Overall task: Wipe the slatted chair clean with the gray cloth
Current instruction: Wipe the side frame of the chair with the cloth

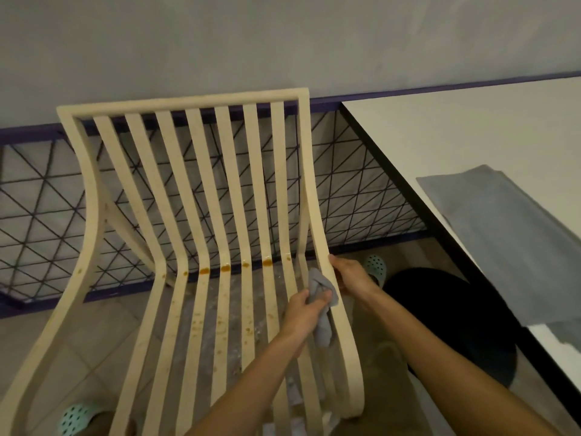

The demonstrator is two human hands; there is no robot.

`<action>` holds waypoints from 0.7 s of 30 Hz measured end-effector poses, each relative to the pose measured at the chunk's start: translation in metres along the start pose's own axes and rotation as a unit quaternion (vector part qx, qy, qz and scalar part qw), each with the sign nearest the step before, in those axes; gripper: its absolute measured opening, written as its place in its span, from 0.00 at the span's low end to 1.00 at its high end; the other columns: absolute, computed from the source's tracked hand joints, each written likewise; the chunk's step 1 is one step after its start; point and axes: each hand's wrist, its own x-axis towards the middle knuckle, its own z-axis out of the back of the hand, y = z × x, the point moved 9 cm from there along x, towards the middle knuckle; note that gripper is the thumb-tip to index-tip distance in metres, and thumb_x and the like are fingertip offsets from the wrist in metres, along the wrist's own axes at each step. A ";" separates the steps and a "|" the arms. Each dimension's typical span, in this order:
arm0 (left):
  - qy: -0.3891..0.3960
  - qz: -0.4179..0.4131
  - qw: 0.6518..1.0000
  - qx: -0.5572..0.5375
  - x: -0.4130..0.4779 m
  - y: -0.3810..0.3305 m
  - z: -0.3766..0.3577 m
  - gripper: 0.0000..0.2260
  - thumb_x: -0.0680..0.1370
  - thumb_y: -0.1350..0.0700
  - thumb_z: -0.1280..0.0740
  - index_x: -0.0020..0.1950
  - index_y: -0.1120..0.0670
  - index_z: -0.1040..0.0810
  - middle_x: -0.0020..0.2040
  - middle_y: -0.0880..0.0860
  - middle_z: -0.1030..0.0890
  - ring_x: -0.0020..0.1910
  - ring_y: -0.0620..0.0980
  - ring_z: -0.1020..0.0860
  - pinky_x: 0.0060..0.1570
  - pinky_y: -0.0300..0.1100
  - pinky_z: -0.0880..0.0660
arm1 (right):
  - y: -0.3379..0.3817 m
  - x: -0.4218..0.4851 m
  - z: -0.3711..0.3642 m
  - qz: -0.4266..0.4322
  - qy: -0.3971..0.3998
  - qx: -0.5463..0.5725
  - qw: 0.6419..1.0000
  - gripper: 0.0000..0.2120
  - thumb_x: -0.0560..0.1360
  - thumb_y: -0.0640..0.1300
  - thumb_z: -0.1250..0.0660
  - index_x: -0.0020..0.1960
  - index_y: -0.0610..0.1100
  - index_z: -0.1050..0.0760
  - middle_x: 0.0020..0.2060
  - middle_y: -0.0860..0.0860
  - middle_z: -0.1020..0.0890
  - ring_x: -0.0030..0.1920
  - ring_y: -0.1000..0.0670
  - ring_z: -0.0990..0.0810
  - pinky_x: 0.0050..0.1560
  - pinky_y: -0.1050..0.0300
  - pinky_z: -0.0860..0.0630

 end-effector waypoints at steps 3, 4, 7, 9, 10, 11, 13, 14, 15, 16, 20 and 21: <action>0.018 0.022 1.000 -0.002 -0.025 0.016 -0.008 0.09 0.77 0.51 0.31 0.53 0.54 0.21 0.44 0.51 0.18 0.45 0.46 0.19 0.40 0.36 0.26 | 0.003 -0.003 0.001 0.015 -0.014 -0.007 1.000 0.16 0.82 0.49 0.43 0.42 0.44 0.23 0.35 0.48 0.20 0.34 0.52 0.21 0.34 0.60 0.25; 0.028 0.030 0.999 0.003 -0.033 0.022 -0.011 0.10 0.76 0.51 0.30 0.54 0.54 0.20 0.45 0.51 0.17 0.46 0.46 0.19 0.42 0.37 0.25 | 0.004 -0.004 0.003 0.020 -0.018 -0.013 1.000 0.16 0.82 0.49 0.43 0.41 0.43 0.24 0.34 0.48 0.20 0.33 0.53 0.21 0.32 0.61 0.25; 0.063 0.037 0.997 0.040 -0.051 0.040 -0.017 0.12 0.71 0.51 0.26 0.53 0.51 0.20 0.47 0.49 0.16 0.49 0.46 0.19 0.54 0.46 0.22 | 0.007 -0.006 0.006 0.043 -0.020 -0.043 0.998 0.16 0.82 0.48 0.42 0.41 0.43 0.23 0.34 0.49 0.21 0.33 0.52 0.22 0.32 0.62 0.27; 0.089 0.029 0.994 0.057 -0.057 0.045 -0.018 0.11 0.70 0.53 0.25 0.51 0.49 0.20 0.47 0.48 0.16 0.50 0.45 0.19 0.58 0.46 0.23 | 0.010 -0.007 0.008 0.060 -0.020 -0.074 0.995 0.13 0.82 0.47 0.41 0.45 0.43 0.23 0.37 0.48 0.20 0.37 0.51 0.22 0.38 0.59 0.25; 0.097 0.027 0.993 0.061 -0.059 0.046 -0.017 0.10 0.70 0.54 0.24 0.50 0.48 0.20 0.47 0.47 0.16 0.51 0.45 0.19 0.58 0.45 0.23 | 0.010 -0.007 0.009 0.066 -0.024 -0.098 0.993 0.11 0.81 0.47 0.40 0.49 0.43 0.22 0.41 0.48 0.19 0.40 0.50 0.21 0.41 0.57 0.24; 0.100 0.022 0.993 0.064 -0.060 0.046 -0.013 0.10 0.71 0.54 0.25 0.50 0.48 0.20 0.48 0.47 0.16 0.51 0.45 0.19 0.57 0.45 0.23 | 0.011 -0.008 0.011 0.074 -0.032 -0.126 0.989 0.09 0.81 0.46 0.39 0.54 0.43 0.23 0.46 0.48 0.19 0.44 0.50 0.21 0.45 0.55 0.23; 0.095 0.005 0.993 0.063 -0.061 0.043 -0.003 0.10 0.72 0.53 0.26 0.53 0.49 0.20 0.49 0.47 0.16 0.51 0.45 0.19 0.57 0.46 0.23 | 0.017 -0.013 0.017 0.100 -0.068 -0.170 0.978 0.13 0.78 0.45 0.35 0.62 0.46 0.27 0.54 0.49 0.21 0.52 0.51 0.22 0.54 0.52 0.22; 0.085 -0.008 0.995 0.050 -0.061 0.040 0.005 0.10 0.73 0.53 0.27 0.54 0.50 0.20 0.49 0.47 0.16 0.51 0.45 0.18 0.55 0.45 0.22 | 0.024 -0.019 0.018 0.124 -0.092 -0.182 0.971 0.15 0.77 0.44 0.34 0.64 0.47 0.28 0.56 0.50 0.23 0.54 0.52 0.23 0.57 0.52 0.24; 0.077 -0.018 0.997 0.025 -0.061 0.035 0.013 0.09 0.74 0.53 0.28 0.54 0.51 0.20 0.50 0.49 0.16 0.50 0.45 0.18 0.52 0.44 0.21 | 0.034 -0.029 0.019 0.155 -0.115 -0.187 0.963 0.16 0.77 0.43 0.34 0.64 0.48 0.28 0.57 0.51 0.25 0.55 0.53 0.24 0.59 0.54 0.25; 0.062 -0.021 0.998 -0.014 -0.061 0.031 0.025 0.09 0.75 0.53 0.29 0.55 0.52 0.20 0.50 0.51 0.16 0.49 0.47 0.17 0.51 0.44 0.21 | 0.045 -0.039 0.015 0.191 -0.128 -0.188 0.955 0.16 0.76 0.41 0.34 0.63 0.48 0.27 0.56 0.52 0.26 0.55 0.54 0.25 0.59 0.56 0.26; -0.058 0.037 0.979 -0.192 -0.059 0.026 0.084 0.12 0.78 0.51 0.33 0.57 0.57 0.19 0.51 0.57 0.16 0.52 0.56 0.18 0.53 0.53 0.21 | 0.068 -0.083 -0.032 0.280 -0.077 -0.174 0.941 0.09 0.77 0.41 0.35 0.56 0.51 0.25 0.53 0.57 0.25 0.55 0.61 0.26 0.55 0.62 0.27; -0.079 0.054 0.968 -0.231 -0.060 0.026 0.092 0.14 0.78 0.50 0.34 0.57 0.57 0.20 0.52 0.57 0.16 0.53 0.57 0.19 0.52 0.54 0.21 | 0.066 -0.092 -0.046 0.286 -0.048 -0.170 0.942 0.07 0.78 0.43 0.35 0.55 0.52 0.24 0.53 0.58 0.25 0.54 0.62 0.26 0.54 0.62 0.26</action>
